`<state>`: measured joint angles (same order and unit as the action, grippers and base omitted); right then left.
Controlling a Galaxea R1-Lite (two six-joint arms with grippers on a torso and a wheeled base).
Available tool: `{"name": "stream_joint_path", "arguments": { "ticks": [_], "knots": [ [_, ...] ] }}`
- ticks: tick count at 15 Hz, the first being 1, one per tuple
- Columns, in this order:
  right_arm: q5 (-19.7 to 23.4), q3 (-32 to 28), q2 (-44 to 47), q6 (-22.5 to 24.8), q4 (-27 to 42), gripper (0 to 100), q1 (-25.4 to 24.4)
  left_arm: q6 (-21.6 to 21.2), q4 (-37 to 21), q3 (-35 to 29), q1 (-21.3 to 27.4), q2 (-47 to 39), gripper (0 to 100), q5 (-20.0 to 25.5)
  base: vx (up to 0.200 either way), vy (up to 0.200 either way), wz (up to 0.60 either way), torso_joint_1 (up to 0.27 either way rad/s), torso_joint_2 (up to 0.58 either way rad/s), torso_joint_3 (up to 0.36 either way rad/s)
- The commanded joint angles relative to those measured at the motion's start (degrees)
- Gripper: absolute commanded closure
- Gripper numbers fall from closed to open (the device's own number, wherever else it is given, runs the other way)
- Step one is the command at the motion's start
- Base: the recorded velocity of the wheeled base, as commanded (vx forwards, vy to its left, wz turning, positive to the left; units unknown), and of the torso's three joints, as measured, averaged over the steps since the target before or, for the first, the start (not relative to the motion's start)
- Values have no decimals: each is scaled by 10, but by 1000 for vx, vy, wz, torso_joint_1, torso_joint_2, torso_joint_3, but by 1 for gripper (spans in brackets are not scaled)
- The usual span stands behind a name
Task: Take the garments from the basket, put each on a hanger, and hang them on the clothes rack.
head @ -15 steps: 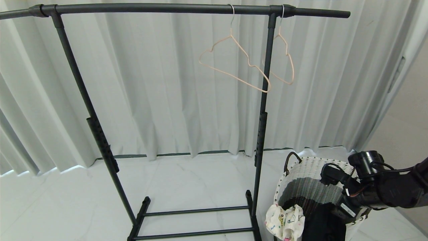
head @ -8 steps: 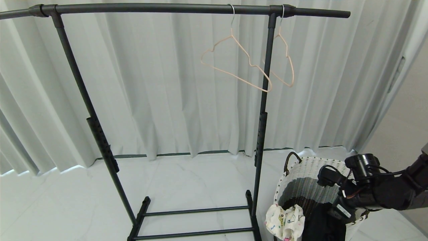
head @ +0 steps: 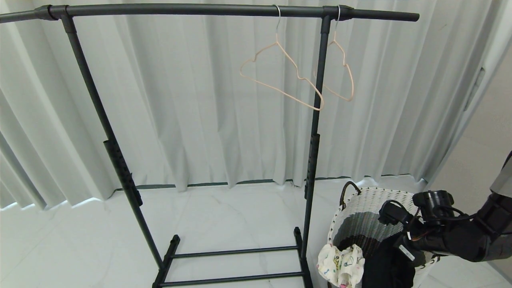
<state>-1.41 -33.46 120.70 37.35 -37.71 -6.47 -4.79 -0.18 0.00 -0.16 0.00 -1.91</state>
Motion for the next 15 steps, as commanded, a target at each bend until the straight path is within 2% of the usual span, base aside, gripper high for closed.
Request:
{"name": "stream_joint_path", "arguments": {
  "ticks": [1, 2, 4, 7, 9, 11, 12, 15],
  "knots": [
    [2, 7, -63, -6, 4, 100, 0, 0, 0, 0, 0, 0, 0, 0, 0, 0, 0, 0, 0, 0],
    [2, 9, -91, -7, 12, 100, 0, -1, 0, 0, 0, 0, 0, 0, 0, 0, 0, 0, 0, 0],
    [2, 13, -209, -21, 109, 100, 0, -1, 0, 0, 0, 0, 0, 1, 0, 0, 0, 0, 0, 0],
    [-2, -13, -412, -31, 329, 100, -3, -1, 0, 0, 0, 0, 0, 0, 0, 0, 0, 0, 0, 0],
    [-2, -95, -529, -31, 538, 100, -15, -1, 0, 0, 0, 0, 0, 0, 0, 0, 0, 0, 0, 0],
    [-1, -185, -581, -32, 671, 100, -31, -2, 0, 0, 0, 0, 0, 0, 0, 0, 0, 0, 0, 0],
    [-2, -216, -590, -32, 695, 100, -38, -2, 0, 0, 0, 0, 0, 1, 0, 0, 0, 0, 0, 0],
    [-17, -274, -598, -31, 743, 100, -61, -5, 0, 0, 0, 0, 0, 1, -200, 0, 0, 4, 1, 1]
  ]
}}
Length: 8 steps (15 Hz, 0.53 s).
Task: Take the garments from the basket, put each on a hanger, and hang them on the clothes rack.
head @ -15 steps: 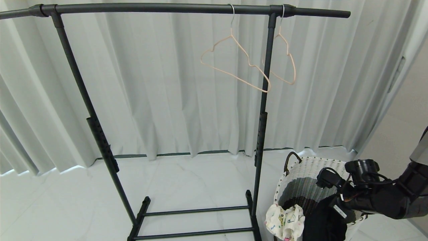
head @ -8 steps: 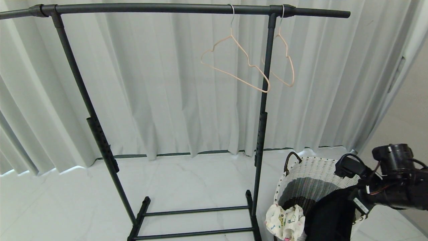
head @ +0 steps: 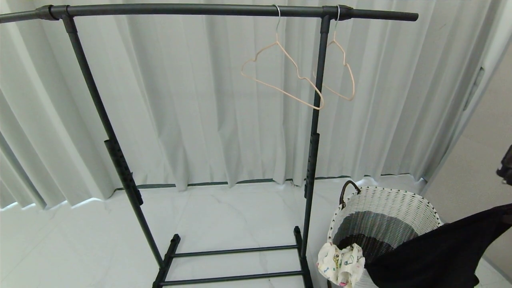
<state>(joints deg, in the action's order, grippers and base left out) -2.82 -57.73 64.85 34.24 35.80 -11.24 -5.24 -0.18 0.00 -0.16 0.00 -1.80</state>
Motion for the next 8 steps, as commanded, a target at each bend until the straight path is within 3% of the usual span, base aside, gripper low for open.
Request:
{"name": "stream_joint_path", "arguments": {
  "ticks": [1, 8],
  "knots": [
    [-13, -41, -39, 0, 15, 100, -19, 1, 0, 0, 0, 0, 0, 0, -200, 0, 0, 2, 2, -7],
    [-16, -88, -3, 0, 18, 100, -75, 2, 0, 0, 0, 0, 0, -1, -200, 0, 0, 1, 3, 4]
  ]
}}
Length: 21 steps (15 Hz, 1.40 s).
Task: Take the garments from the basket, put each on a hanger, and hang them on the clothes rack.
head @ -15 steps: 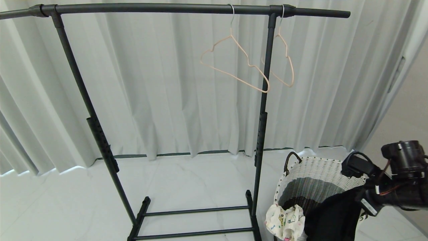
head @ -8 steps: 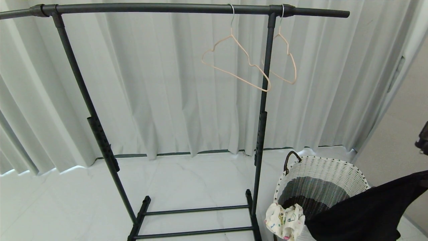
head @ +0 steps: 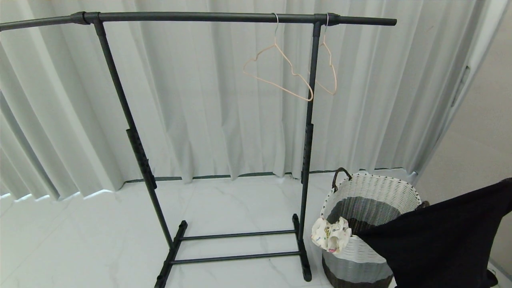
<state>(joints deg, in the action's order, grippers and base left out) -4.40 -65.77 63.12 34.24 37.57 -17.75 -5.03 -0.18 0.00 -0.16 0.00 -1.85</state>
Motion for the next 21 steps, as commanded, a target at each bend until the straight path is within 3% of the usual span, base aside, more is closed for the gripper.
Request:
{"name": "stream_joint_path", "arguments": {
  "ticks": [1, 3, 6, 10, 12, 14, 15, 17, 19, 20, 21],
  "knots": [
    [0, -10, 20, 0, 0, 100, -15, -1, 0, 0, 0, 0, 0, -1, -200, 0, 0, 7, 7, 2],
    [0, -16, 37, -3, 0, 100, -40, -2, 0, 0, 0, 0, 0, 0, 0, 0, 0, 0, 0, 0],
    [3, -35, 60, -52, 39, 100, -96, -2, 0, 0, 0, 0, 0, -1, 0, 0, 0, 0, 0, 0],
    [13, -37, 108, -169, 53, 100, -210, -4, 0, 0, 0, 0, 0, 0, 0, 0, 0, 0, 0, 0],
    [29, -38, 140, -207, 46, 100, -232, 55, 0, 0, 1, 0, 0, -1, 0, 0, 0, 0, 0, 0],
    [47, -38, 163, -227, 7, 100, -234, 42, 1, -5, 2, -2, 0, 9, 0, 0, 0, 0, 0, 0],
    [50, -40, 174, -238, -10, 100, -234, 51, 2, -54, 9, -40, 0, 31, 0, 0, 0, 0, 0, 0],
    [52, -40, 194, -258, -43, 100, -234, 113, 19, -184, 38, -207, 0, 41, 0, 0, 0, 0, 0, 0],
    [52, -42, 210, -262, -74, 100, -234, 129, 28, -267, 73, -334, 0, 46, 0, 0, 0, 0, 0, 0],
    [52, -55, 228, -272, -104, 100, -234, 170, 63, -345, 146, -463, 0, 46, 0, 0, 0, 0, 0, 0],
    [53, -67, 236, -280, -107, 100, -236, 194, 88, -374, 185, -523, 0, 46, 0, 0, 0, 0, 0, 0]
  ]
}}
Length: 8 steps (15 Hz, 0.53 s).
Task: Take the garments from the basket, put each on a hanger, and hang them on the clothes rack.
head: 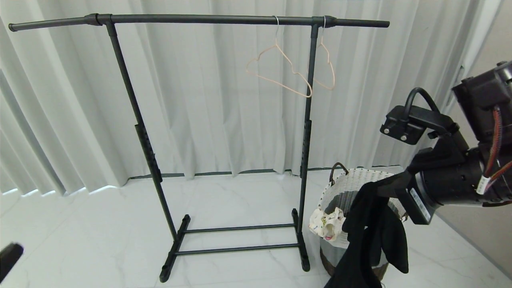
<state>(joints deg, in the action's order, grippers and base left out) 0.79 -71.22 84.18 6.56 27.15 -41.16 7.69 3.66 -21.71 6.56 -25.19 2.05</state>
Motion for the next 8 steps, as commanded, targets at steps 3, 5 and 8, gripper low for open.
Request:
{"name": "stream_joint_path", "arguments": {
  "ticks": [3, 5, 8],
  "knots": [
    [21, -67, 53, -23, -3, 100, -12, 70, 187, -184, 226, -511, 0, 0, 0, 0, 0, 0, 0, 0],
    [21, -84, 64, -29, -3, 100, -19, 66, 236, -186, 281, -587, 0, -14, 0, 0, 0, 0, 0, 0],
    [21, -123, 91, -52, -3, 100, -41, 47, 240, -170, 395, -643, 0, -13, 0, 0, 0, 0, 0, 0]
  ]
}}
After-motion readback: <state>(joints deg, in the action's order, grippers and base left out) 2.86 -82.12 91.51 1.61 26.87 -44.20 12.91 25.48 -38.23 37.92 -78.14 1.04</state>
